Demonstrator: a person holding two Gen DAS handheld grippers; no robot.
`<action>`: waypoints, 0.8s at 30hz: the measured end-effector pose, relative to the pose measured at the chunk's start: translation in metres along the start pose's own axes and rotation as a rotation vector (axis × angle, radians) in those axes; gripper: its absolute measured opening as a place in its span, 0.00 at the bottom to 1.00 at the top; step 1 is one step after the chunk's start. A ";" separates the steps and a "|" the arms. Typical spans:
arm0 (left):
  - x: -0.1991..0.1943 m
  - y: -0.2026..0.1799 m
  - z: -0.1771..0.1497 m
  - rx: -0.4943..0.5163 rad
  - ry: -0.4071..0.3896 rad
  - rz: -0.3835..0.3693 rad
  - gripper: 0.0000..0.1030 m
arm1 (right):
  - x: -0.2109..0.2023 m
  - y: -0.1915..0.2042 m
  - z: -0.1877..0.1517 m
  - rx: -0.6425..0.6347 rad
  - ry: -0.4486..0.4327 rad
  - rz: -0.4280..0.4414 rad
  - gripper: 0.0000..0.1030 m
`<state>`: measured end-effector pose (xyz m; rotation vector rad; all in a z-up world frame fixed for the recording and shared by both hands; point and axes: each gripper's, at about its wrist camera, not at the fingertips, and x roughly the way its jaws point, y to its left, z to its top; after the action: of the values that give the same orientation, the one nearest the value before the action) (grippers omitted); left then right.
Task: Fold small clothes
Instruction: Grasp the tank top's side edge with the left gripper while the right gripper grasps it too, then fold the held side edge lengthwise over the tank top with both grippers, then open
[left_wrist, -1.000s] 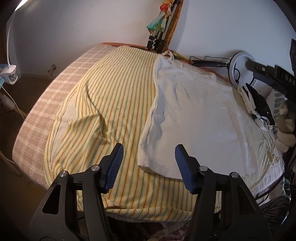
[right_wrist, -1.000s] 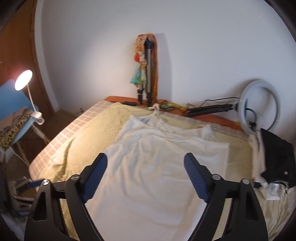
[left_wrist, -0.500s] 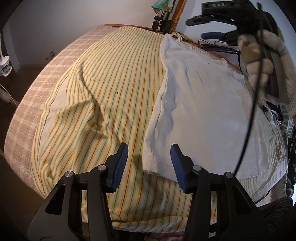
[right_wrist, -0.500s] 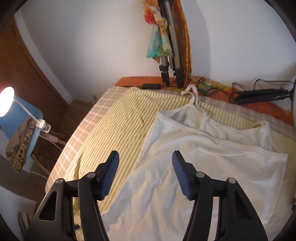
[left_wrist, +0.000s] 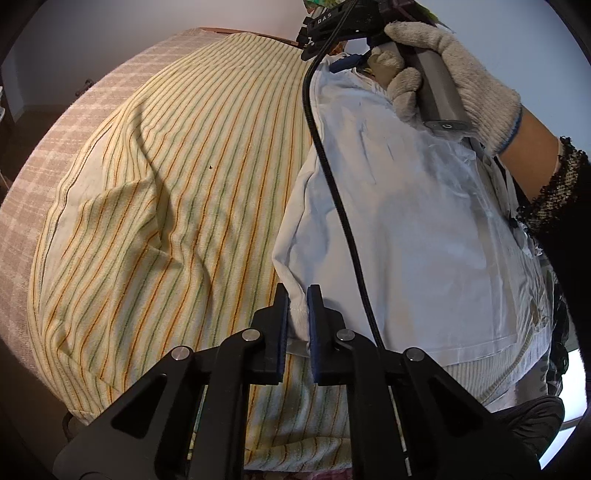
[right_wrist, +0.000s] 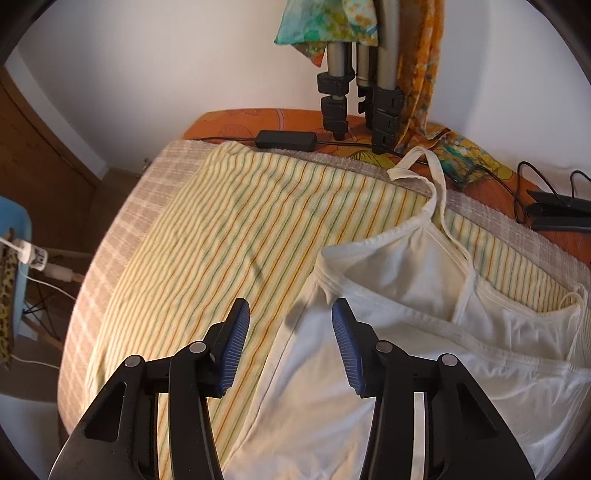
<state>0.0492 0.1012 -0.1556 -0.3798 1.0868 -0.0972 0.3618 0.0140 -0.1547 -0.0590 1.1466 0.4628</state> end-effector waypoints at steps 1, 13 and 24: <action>-0.002 -0.001 -0.001 -0.002 -0.004 -0.007 0.07 | 0.003 0.001 0.002 -0.004 0.005 -0.011 0.39; -0.025 -0.009 -0.003 0.042 -0.076 -0.046 0.06 | 0.029 -0.010 0.020 0.016 0.058 -0.053 0.02; -0.034 -0.042 -0.009 0.136 -0.103 -0.087 0.05 | -0.014 -0.041 0.013 0.054 -0.009 0.004 0.01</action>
<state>0.0296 0.0687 -0.1165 -0.3060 0.9560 -0.2250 0.3846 -0.0243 -0.1446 -0.0074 1.1498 0.4346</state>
